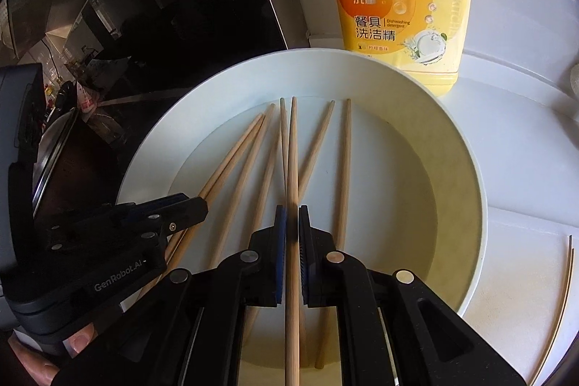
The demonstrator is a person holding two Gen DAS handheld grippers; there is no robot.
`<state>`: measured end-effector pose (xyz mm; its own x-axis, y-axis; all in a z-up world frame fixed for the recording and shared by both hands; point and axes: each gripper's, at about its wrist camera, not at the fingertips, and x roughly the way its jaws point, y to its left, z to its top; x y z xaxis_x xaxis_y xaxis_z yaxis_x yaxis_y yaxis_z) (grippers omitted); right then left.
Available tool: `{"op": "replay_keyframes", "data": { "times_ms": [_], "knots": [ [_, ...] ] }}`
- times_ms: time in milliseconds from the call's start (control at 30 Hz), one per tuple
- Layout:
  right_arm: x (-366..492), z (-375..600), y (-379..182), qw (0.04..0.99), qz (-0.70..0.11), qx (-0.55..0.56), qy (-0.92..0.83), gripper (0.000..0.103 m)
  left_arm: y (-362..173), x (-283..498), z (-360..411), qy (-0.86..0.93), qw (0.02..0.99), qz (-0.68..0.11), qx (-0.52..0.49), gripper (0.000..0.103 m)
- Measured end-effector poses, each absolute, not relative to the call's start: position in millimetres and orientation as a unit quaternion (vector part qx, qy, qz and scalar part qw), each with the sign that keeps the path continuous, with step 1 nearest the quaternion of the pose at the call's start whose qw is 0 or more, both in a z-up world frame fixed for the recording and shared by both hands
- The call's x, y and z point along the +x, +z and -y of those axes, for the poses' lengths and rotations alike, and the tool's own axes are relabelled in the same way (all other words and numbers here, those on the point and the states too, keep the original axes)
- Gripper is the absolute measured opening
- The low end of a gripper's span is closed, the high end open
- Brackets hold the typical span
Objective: Organize utensils
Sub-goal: 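Open both grippers to drop the chopsticks into the basin, then move both open grippers back over the last two chopsticks on the board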
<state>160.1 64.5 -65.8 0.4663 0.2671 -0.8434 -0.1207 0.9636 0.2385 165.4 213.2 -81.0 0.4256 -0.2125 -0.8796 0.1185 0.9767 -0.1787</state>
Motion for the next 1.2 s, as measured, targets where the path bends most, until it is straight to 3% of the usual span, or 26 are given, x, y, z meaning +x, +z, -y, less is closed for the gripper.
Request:
{"op": "replay_keyframes", "data": {
  "times_ms": [67, 200, 1100, 1200],
  "knots": [
    [158, -61, -63, 0.858, -0.498, 0.071, 0.099, 0.024, -77, 163, -219, -0.086, 0.85, -0.517, -0.05, 0.066],
    [152, -54, -57, 0.866, -0.488, 0.069, 0.087, 0.026, -68, 160, -226, -0.079, 0.857, -0.506, -0.052, 0.076],
    [109, -34, -33, 0.878, -0.468, 0.069, 0.079, 0.044, -48, 120, -222, -0.035, 0.868, -0.494, -0.032, 0.08],
    [98, -23, -28, 0.881, -0.462, 0.072, 0.077, 0.047, -44, 112, -213, -0.032, 0.871, -0.489, -0.026, 0.085]
  ]
}}
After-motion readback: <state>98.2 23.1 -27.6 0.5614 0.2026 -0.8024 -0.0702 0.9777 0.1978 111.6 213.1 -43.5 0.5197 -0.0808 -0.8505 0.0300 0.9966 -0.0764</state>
